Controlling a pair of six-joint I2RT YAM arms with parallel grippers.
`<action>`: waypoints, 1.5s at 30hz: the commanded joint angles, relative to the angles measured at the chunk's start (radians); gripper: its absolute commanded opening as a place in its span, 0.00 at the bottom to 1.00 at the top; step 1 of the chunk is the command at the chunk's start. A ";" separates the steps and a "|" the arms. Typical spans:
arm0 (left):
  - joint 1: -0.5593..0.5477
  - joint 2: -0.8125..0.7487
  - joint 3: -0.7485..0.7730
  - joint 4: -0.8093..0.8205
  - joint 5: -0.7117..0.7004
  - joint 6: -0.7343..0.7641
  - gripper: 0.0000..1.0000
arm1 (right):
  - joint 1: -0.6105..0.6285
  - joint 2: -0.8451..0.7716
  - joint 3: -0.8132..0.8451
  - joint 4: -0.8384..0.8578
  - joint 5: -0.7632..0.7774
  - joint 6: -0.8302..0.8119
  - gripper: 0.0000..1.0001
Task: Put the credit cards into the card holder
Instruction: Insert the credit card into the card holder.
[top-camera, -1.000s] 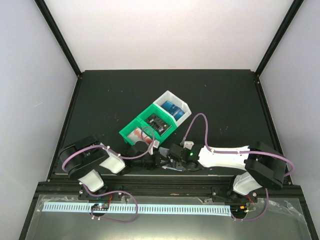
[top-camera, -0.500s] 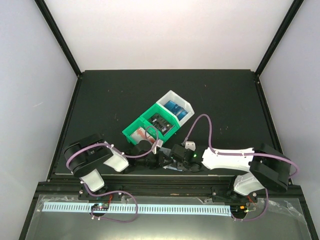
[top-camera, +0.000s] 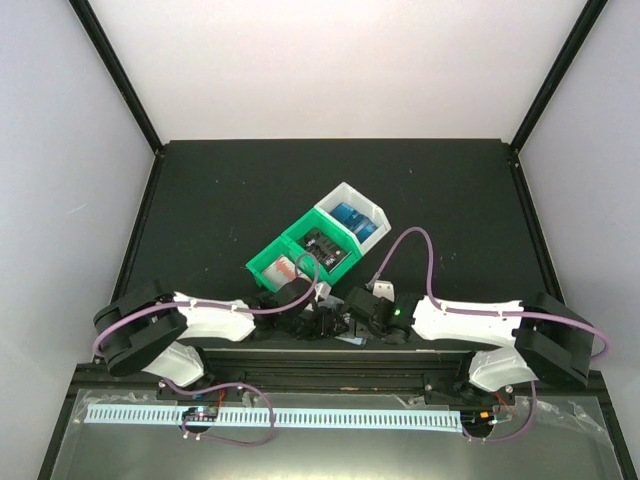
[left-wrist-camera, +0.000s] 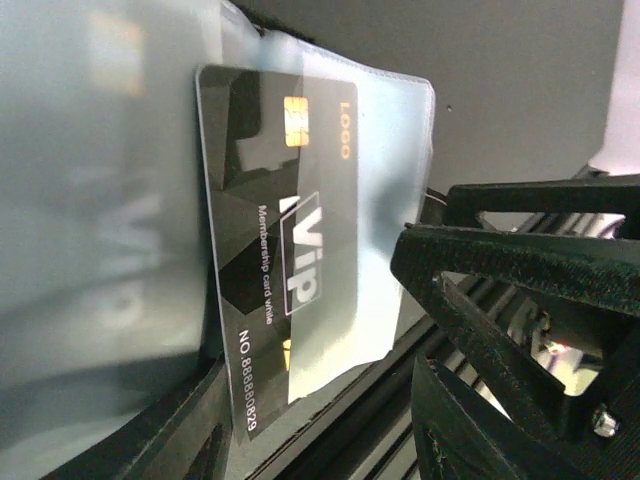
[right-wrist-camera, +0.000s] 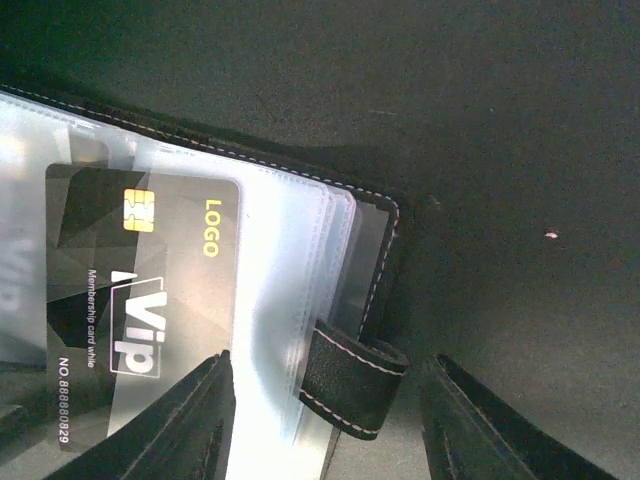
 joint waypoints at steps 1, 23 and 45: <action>-0.022 -0.044 0.070 -0.243 -0.116 0.095 0.51 | -0.003 -0.015 -0.009 -0.004 0.033 0.013 0.53; -0.033 0.073 0.205 -0.304 -0.156 0.276 0.34 | -0.027 -0.014 -0.095 0.181 -0.089 -0.044 0.53; -0.033 0.088 0.264 -0.288 -0.072 0.530 0.29 | -0.070 -0.090 -0.111 0.174 -0.003 -0.063 0.60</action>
